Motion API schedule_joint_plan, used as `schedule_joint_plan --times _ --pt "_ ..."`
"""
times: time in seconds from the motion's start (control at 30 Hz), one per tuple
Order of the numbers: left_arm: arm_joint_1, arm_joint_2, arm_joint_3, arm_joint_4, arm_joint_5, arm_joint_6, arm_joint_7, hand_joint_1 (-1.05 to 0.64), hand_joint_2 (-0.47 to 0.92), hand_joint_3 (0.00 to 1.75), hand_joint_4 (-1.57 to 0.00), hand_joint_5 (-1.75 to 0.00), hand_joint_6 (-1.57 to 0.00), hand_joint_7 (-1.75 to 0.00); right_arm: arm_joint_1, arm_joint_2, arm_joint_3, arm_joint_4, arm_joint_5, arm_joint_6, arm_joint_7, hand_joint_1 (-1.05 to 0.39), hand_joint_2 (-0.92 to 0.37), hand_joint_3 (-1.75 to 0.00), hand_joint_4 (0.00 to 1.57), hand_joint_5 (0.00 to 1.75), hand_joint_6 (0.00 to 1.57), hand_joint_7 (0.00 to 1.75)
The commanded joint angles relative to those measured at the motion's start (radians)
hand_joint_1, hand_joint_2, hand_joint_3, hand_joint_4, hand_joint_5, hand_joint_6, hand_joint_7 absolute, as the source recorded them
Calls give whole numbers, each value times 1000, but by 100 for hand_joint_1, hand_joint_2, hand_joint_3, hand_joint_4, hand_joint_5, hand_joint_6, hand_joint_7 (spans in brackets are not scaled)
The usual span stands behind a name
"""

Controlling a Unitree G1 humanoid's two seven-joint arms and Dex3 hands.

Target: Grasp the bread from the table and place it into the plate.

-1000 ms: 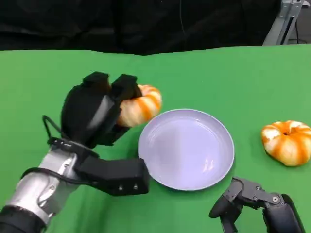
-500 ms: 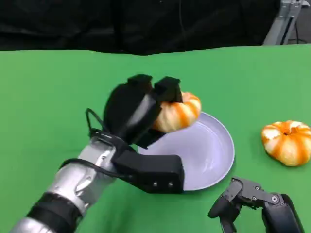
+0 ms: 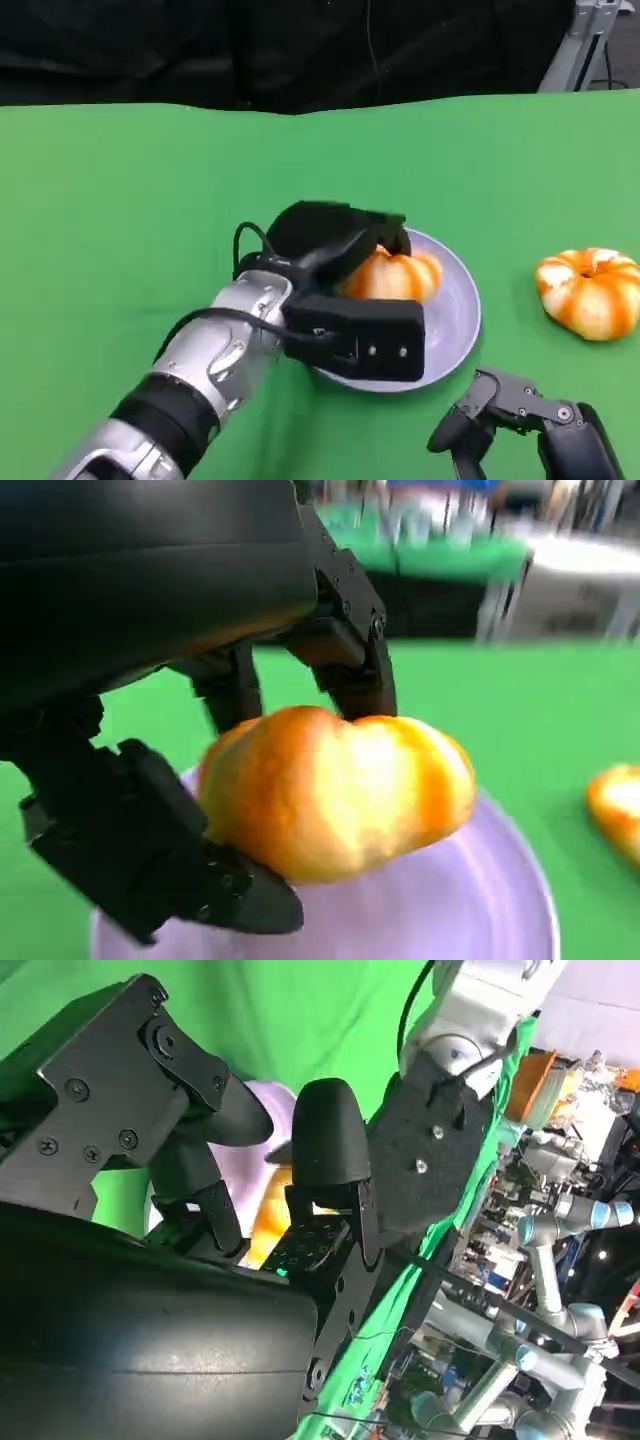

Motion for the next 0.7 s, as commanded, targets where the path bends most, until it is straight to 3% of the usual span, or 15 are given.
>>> schedule_joint_plan --times 0.03,0.07,0.13,0.2,0.37,0.5,0.7 --pt "-11 27 -5 -58 -15 40 -113 -72 92 28 -8 -39 -24 0 3 -2 0 -10 1 1 -6 0 -26 -140 82 162 86 127" --pt "-12 34 -10 -70 -11 48 -145 -72 92 28 -7 -38 -23 0 2 -3 -1 -8 0 0 -7 0 -26 -141 82 162 86 127" --pt "-12 47 -19 -93 -6 64 -203 -88 92 38 -1 -16 -10 0 0 -4 -3 -6 1 -2 -7 1 -26 -142 82 161 86 128" --pt "-9 60 -21 -118 -6 73 -243 -95 92 43 0 -6 -4 -1 1 -5 -4 -5 2 -6 -6 2 -25 -142 83 161 86 127" --pt "12 93 -10 -178 -16 68 -277 -100 92 46 0 -1 -3 -1 1 -10 -6 0 7 -13 -5 1 -26 -141 83 160 85 127" --pt "74 148 28 -299 -58 52 -302 -96 92 45 -3 -3 -6 -2 5 -6 -6 -4 11 -8 -4 1 -26 -141 83 159 86 127" --pt "186 210 119 -497 -168 76 -370 -72 92 34 -11 -8 -15 -5 4 -2 -4 -6 6 -1 -5 0 -28 -138 81 160 85 128"
